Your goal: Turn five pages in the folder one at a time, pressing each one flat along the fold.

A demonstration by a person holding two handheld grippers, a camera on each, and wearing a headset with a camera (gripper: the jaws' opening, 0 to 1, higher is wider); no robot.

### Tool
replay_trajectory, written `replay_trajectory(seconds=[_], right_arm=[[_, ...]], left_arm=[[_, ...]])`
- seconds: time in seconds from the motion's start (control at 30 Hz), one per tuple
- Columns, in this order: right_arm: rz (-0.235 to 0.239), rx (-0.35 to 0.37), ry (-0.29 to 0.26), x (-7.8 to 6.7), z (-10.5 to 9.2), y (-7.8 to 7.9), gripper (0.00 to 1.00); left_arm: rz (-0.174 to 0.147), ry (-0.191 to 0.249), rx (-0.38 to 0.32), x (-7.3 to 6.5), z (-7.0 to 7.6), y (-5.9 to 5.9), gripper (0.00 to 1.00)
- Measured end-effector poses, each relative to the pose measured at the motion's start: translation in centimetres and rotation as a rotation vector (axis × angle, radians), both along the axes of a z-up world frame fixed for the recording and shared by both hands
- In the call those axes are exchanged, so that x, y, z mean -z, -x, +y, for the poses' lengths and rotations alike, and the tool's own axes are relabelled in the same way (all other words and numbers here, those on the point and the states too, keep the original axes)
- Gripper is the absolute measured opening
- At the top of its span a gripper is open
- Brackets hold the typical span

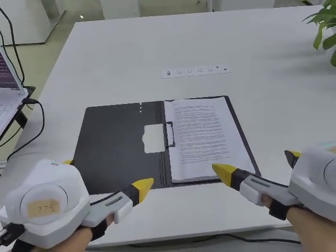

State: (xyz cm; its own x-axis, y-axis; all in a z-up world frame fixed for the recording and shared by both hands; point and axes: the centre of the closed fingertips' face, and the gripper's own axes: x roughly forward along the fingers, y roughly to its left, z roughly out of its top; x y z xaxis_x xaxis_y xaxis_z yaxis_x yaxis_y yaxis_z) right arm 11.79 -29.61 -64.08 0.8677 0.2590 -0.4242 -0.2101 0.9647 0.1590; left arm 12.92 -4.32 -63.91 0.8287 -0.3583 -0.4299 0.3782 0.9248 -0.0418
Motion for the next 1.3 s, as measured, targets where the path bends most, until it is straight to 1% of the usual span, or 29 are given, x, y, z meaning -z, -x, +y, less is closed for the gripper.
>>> replay_trajectory(seconds=[0.07, 0.5, 0.6, 0.7, 0.8, 0.97, 1.07, 1.1, 1.17, 1.23, 1.3], right_arm=[[0.000, 0.005, -0.002, -0.1, -0.1, 0.1, 0.99], [-0.018, 0.023, 0.013, -0.7, -0.9, 1.0, 0.97], [-0.031, 0.038, 0.013, -1.2, -1.3, 1.2, 0.97], [-0.044, 0.050, 0.009, -1.5, -1.7, 1.4, 0.97], [-0.055, 0.061, 0.008, -1.8, -1.9, 1.6, 0.97], [-0.063, 0.073, 0.014, -2.0, -2.0, 2.2, 0.97], [-0.065, 0.079, 0.020, -2.0, -2.0, 2.5, 0.97], [-0.066, 0.082, 0.020, -2.1, -2.1, 2.6, 0.97], [-0.069, 0.086, 0.022, -2.1, -2.0, 2.8, 0.96], [-0.072, 0.084, 0.022, -2.2, -1.8, 2.9, 0.95], [-0.072, 0.081, 0.025, -2.3, -1.6, 3.0, 0.95]], left_arm=[[0.001, -0.001, 0.009, 0.1, -0.3, -0.1, 0.99], [0.029, -0.003, 0.122, 1.2, -4.4, -1.5, 0.99], [0.029, 0.000, 0.153, 1.3, -5.5, -2.1, 0.99], [0.037, 0.002, 0.180, 1.5, -6.5, -2.6, 0.99], [0.030, 0.004, 0.210, 1.5, -7.6, -3.2, 0.99], [0.033, 0.011, 0.247, 1.9, -9.3, -4.2, 0.99], [0.036, 0.012, 0.269, 2.3, -10.2, -4.5, 0.99], [0.045, 0.010, 0.279, 2.6, -10.6, -4.7, 0.99], [0.042, 0.011, 0.297, 2.9, -11.4, -5.0, 0.99], [0.051, 0.010, 0.317, 3.3, -12.1, -5.2, 0.97], [0.051, 0.007, 0.330, 3.8, -12.6, -5.6, 0.97]])
